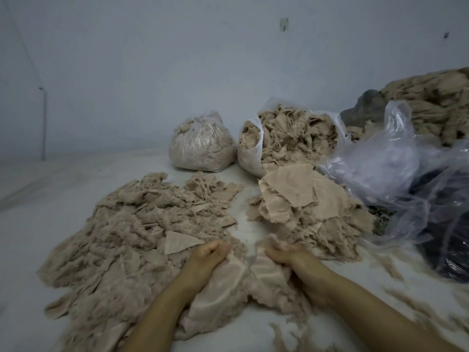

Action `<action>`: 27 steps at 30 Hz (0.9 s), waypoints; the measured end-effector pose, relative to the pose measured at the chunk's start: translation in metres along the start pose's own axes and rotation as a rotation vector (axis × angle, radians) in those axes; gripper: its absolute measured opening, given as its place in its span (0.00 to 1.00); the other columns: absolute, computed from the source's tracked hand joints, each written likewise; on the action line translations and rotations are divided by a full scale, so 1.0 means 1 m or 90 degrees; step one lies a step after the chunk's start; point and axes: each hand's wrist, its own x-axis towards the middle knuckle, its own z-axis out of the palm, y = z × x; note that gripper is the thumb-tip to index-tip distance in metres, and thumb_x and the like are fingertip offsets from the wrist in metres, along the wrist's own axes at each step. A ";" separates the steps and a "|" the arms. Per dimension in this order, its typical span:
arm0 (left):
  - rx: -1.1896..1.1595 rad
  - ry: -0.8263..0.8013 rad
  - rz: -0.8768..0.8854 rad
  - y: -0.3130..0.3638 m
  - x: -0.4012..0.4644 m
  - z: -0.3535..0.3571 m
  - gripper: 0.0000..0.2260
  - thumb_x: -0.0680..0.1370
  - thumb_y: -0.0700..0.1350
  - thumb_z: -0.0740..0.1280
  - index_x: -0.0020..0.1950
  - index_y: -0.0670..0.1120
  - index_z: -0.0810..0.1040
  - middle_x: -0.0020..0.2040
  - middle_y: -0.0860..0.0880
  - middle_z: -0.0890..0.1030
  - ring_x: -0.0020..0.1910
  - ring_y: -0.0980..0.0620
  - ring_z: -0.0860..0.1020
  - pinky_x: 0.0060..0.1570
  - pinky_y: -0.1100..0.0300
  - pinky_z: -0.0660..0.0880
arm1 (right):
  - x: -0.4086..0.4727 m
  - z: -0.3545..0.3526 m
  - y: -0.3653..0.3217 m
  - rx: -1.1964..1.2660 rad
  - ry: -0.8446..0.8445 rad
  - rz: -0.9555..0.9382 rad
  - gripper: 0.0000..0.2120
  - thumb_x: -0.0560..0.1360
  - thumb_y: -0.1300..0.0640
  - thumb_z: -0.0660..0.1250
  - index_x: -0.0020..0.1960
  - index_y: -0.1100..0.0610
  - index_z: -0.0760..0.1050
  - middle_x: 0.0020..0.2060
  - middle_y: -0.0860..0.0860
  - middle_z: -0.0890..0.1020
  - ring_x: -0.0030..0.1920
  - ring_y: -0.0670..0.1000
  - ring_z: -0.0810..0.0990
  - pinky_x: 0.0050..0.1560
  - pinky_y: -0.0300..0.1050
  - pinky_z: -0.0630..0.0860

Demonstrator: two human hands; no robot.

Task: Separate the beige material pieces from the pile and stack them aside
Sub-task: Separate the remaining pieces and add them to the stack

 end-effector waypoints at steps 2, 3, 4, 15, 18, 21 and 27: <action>-0.042 -0.072 -0.005 0.000 -0.001 0.005 0.16 0.75 0.58 0.63 0.38 0.47 0.76 0.33 0.51 0.77 0.35 0.51 0.75 0.35 0.65 0.71 | 0.000 0.007 0.002 -0.081 -0.016 -0.045 0.04 0.76 0.60 0.67 0.46 0.60 0.80 0.38 0.55 0.84 0.39 0.53 0.82 0.40 0.42 0.76; -0.026 -0.122 -0.011 0.000 -0.002 0.010 0.13 0.76 0.57 0.65 0.43 0.47 0.80 0.39 0.52 0.81 0.40 0.52 0.79 0.41 0.65 0.74 | 0.002 0.012 0.003 -0.094 0.011 -0.086 0.05 0.77 0.63 0.65 0.45 0.59 0.79 0.38 0.54 0.84 0.39 0.52 0.82 0.38 0.39 0.76; 0.029 -0.162 -0.009 0.000 -0.002 0.014 0.09 0.76 0.54 0.68 0.46 0.49 0.81 0.43 0.54 0.83 0.44 0.55 0.81 0.45 0.67 0.74 | 0.005 0.016 0.002 -0.095 0.068 -0.127 0.06 0.77 0.65 0.64 0.44 0.59 0.78 0.37 0.54 0.82 0.39 0.53 0.80 0.37 0.38 0.75; 0.197 -0.163 -0.021 0.002 -0.001 -0.018 0.04 0.72 0.49 0.74 0.41 0.60 0.83 0.44 0.61 0.83 0.46 0.65 0.79 0.47 0.69 0.72 | 0.009 0.015 -0.006 -0.014 0.243 -0.252 0.15 0.76 0.50 0.68 0.54 0.61 0.79 0.46 0.59 0.84 0.49 0.59 0.82 0.48 0.48 0.79; 0.042 -0.109 -0.039 0.002 0.001 -0.003 0.22 0.69 0.59 0.73 0.59 0.53 0.77 0.57 0.54 0.81 0.57 0.57 0.78 0.59 0.60 0.74 | 0.005 0.029 0.002 -0.053 0.121 -0.223 0.06 0.77 0.56 0.67 0.50 0.52 0.82 0.46 0.49 0.85 0.49 0.51 0.83 0.53 0.45 0.79; -0.028 -0.147 -0.029 0.000 -0.002 0.007 0.21 0.72 0.48 0.74 0.63 0.43 0.76 0.53 0.45 0.82 0.53 0.50 0.80 0.54 0.54 0.77 | 0.003 0.040 0.011 -0.108 0.099 -0.196 0.10 0.74 0.56 0.70 0.35 0.54 0.74 0.31 0.47 0.79 0.36 0.48 0.77 0.39 0.40 0.74; -0.047 -0.154 -0.029 -0.002 -0.004 0.014 0.12 0.72 0.46 0.67 0.49 0.38 0.79 0.42 0.47 0.82 0.43 0.51 0.78 0.41 0.64 0.73 | 0.009 0.035 0.005 0.002 0.139 -0.180 0.07 0.77 0.58 0.67 0.42 0.60 0.77 0.31 0.56 0.79 0.31 0.50 0.76 0.34 0.44 0.73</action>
